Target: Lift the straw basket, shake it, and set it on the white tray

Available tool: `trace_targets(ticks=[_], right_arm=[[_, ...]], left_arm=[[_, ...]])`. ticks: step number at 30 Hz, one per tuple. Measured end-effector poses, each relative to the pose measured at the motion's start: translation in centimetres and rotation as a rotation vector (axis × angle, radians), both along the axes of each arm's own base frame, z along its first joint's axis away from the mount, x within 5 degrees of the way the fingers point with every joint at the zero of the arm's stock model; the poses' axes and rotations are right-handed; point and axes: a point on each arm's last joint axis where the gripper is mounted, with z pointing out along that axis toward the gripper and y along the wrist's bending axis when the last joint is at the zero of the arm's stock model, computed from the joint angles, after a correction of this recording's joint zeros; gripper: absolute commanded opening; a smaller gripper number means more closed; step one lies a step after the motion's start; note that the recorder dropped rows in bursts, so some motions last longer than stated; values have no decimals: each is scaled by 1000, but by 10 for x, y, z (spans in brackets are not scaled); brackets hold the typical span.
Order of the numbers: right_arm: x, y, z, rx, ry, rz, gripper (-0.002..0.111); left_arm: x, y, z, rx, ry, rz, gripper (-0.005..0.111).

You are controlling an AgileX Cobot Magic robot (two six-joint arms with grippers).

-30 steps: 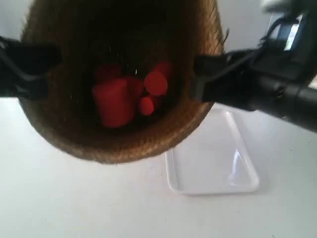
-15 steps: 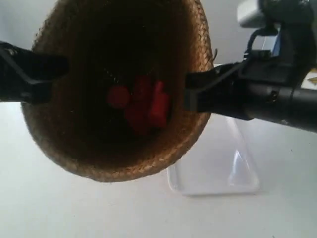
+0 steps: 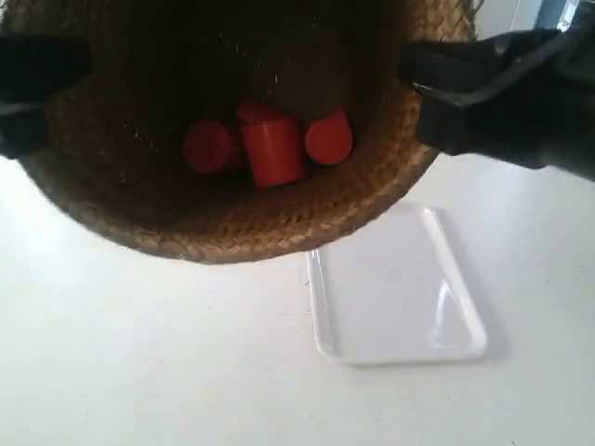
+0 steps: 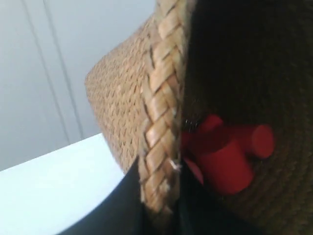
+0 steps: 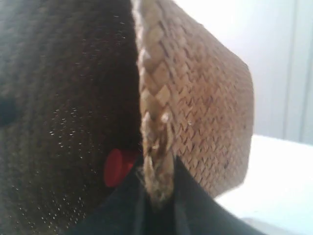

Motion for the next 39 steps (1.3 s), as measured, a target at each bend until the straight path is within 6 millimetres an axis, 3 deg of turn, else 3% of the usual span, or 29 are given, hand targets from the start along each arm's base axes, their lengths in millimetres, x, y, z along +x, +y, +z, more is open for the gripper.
trace_targets(ticks=[2, 3, 6, 8, 10, 12, 13, 15, 18, 20, 23, 26, 28, 31, 33, 36, 39], right_arm=[[20, 9, -26, -81, 51, -16, 0], [20, 12, -29, -92, 106, 8, 0], [-7, 11, 0, -32, 93, 98, 0], [3, 10, -5, -6, -2, 26, 0], [18, 19, -24, -38, 104, 26, 0], [5, 20, -11, -39, 173, 98, 0], [-4, 17, 3, -24, 119, 113, 0], [-5, 13, 12, -30, 1, 88, 0], [16, 17, -5, -89, -43, 24, 0], [23, 23, -18, -106, 73, 49, 0], [6, 23, 0, -76, 106, 117, 0], [-4, 15, 18, -33, -15, 98, 0], [8, 14, 10, -52, -65, 38, 0], [24, 23, -13, -74, 80, 44, 0], [14, 25, -6, -66, 142, 104, 0], [-9, 20, 19, -41, 53, 151, 0], [-1, 14, 17, -45, -79, 69, 0]], left_arm=[[15, -6, -20, 11, 84, 12, 0], [14, -9, -20, 19, 115, -19, 0], [-15, -4, 16, 19, 46, -109, 0], [-3, 0, 4, 2, 5, -20, 0], [12, -8, -23, 22, 133, -20, 0], [-1, -10, -14, 37, 179, -97, 0], [-10, -5, -2, 36, 120, -95, 0], [-10, 0, 4, 15, 35, -45, 0], [7, 0, -5, -12, 5, 33, 0], [10, -5, -13, 6, 83, -2, 0], [-7, -9, 4, 35, 117, -110, 0], [-18, -1, 18, 13, 20, -82, 0], [-4, 1, 11, -6, -6, -11, 0], [8, -5, -3, 17, 103, -30, 0], [-2, -8, 4, 37, 149, -100, 0], [-23, -2, 25, 49, 76, -138, 0], [-17, 3, 24, 57, -20, -63, 0]])
